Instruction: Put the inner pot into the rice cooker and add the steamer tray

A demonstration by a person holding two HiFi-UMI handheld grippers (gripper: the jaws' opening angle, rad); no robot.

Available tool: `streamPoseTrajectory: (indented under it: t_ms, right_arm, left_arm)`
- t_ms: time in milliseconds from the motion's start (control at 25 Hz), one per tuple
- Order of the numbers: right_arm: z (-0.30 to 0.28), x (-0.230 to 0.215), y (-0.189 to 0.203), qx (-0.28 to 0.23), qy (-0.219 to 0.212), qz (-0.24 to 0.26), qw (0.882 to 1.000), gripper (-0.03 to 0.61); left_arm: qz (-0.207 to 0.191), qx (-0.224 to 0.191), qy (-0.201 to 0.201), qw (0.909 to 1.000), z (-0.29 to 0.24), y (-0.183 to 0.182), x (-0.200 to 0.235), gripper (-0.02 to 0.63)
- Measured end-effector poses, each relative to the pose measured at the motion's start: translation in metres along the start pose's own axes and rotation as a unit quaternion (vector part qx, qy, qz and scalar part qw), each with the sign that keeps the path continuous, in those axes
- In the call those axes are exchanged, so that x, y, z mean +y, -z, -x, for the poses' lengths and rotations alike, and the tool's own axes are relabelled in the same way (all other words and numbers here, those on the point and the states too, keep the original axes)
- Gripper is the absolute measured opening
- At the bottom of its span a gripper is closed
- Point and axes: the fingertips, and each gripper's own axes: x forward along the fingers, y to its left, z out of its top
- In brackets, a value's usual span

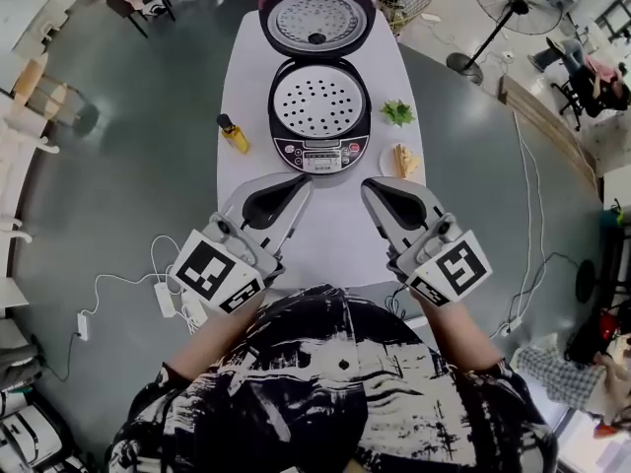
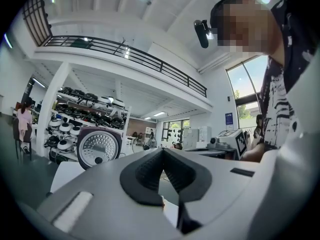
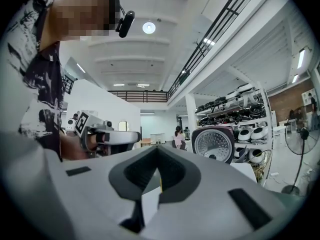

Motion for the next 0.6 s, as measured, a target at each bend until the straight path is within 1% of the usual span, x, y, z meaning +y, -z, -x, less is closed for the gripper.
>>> streamPoseTrajectory:
  t_ms: [600]
  right_arm:
    - [0.0043, -0.0011, 0.0052, 0.010, 0.004, 0.003, 1.000, -0.005]
  left_arm:
    - [0.002, -0.004, -0.001, 1.0000, 0.0016, 0.0025, -0.0073, 0.005]
